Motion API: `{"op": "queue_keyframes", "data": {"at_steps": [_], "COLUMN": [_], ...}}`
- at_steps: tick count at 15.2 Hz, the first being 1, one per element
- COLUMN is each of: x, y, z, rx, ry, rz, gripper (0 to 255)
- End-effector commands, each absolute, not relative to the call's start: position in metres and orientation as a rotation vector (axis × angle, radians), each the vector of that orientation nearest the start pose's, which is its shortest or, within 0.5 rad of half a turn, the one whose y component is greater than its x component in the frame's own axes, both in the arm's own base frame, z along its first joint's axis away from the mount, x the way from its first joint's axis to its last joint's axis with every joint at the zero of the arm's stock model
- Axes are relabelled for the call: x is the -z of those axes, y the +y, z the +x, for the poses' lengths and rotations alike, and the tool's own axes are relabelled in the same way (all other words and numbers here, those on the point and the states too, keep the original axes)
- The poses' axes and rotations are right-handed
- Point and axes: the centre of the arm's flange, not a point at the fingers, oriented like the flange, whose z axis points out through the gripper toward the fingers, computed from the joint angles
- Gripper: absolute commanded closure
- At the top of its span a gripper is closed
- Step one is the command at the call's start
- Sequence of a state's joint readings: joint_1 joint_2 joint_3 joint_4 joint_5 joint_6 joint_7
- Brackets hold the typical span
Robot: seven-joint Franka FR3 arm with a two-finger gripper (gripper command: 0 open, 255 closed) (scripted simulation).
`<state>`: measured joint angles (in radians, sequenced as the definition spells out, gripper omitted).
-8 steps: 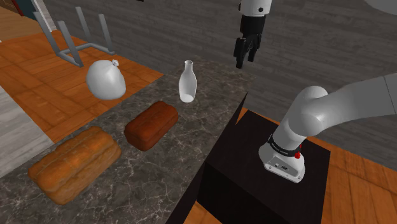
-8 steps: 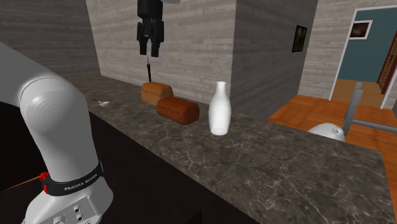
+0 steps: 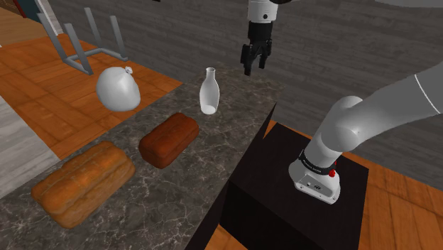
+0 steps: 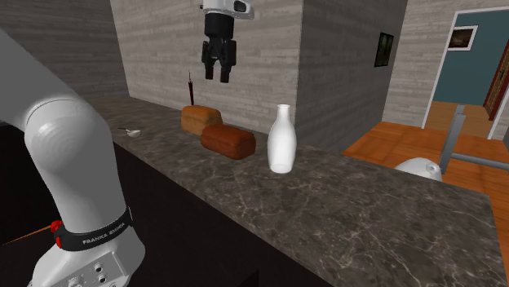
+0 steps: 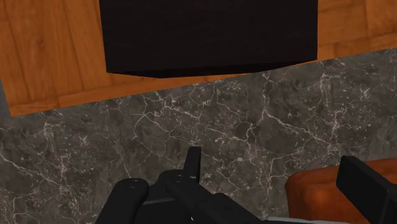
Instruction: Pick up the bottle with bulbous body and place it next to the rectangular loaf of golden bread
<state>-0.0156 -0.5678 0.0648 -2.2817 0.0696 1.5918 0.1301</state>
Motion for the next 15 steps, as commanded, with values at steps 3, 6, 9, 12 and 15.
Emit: {"op": "queue_keyframes", "data": {"at_steps": [3,6,9,12,15], "x": [-0.534,-0.521,-0.508,-0.495,-0.483], "y": [0.024,0.019,0.013,0.006,-0.001], "z": [0.414,0.45,0.485,0.521,0.557], "rx": [-0.178,-0.167,-0.155,-0.144,-0.132], "ry": [0.191,0.219,0.247,0.276,0.304], "rz": [-3.11,-3.111,-3.113,-3.113,-3.114], "gripper": [0,0,0,0,0]}}
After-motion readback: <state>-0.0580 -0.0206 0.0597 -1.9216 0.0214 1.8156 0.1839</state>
